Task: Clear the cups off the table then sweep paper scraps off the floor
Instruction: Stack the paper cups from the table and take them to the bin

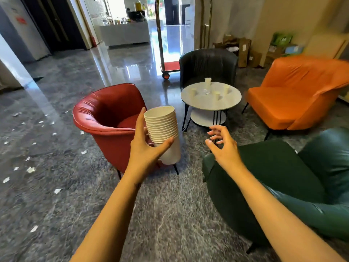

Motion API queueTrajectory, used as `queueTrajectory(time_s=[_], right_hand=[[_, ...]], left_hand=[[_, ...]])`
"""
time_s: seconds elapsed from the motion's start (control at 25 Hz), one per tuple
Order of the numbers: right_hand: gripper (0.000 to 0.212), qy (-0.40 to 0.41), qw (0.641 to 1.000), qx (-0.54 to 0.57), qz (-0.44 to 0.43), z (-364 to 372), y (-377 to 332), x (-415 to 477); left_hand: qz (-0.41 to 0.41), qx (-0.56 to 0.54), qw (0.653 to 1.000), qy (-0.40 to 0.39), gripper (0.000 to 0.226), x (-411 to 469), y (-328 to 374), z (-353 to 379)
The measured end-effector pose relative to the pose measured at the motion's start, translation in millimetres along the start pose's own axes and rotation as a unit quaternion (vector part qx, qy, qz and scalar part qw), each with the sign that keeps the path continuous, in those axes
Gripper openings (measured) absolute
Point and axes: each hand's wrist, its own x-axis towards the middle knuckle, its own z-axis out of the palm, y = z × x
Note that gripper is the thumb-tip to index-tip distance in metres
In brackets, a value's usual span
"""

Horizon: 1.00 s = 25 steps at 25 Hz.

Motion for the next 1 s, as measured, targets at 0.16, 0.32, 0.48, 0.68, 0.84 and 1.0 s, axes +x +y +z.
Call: queueTrajectory(time_s=[0.16,0.32,0.48,0.68,0.84,1.0], right_hand=[[0.033,0.041,0.998,-0.025,0.042,-0.1,42.4,105.0],[0.032,0.093,0.993,-0.029,0.072,-1.5,114.8,212.9],[0.034,0.100,0.992,-0.003,0.080,7.8,192.0,331.7],[0.034,0.106,0.989,0.001,0.102,6.9,250.1,485.7],[0.036,0.099,0.988,-0.017,0.115,18.6,285.9,574.7],[0.039,0.071,0.987,-0.036,0.139,43.0,340.2,654.4]], left_hand=[[0.006,-0.010,0.999,-0.042,0.106,134.4,-49.0,37.6],[-0.005,-0.014,0.998,-0.065,0.102,249.8,-112.8,94.8],[-0.020,-0.026,0.998,-0.053,0.099,361.2,-170.9,159.4],[-0.049,-0.019,0.996,-0.076,0.098,508.3,-212.1,220.0],[-0.049,-0.011,0.996,-0.076,0.104,599.5,-245.3,241.3],[-0.049,-0.006,0.995,-0.085,0.100,693.5,-307.1,273.8]])
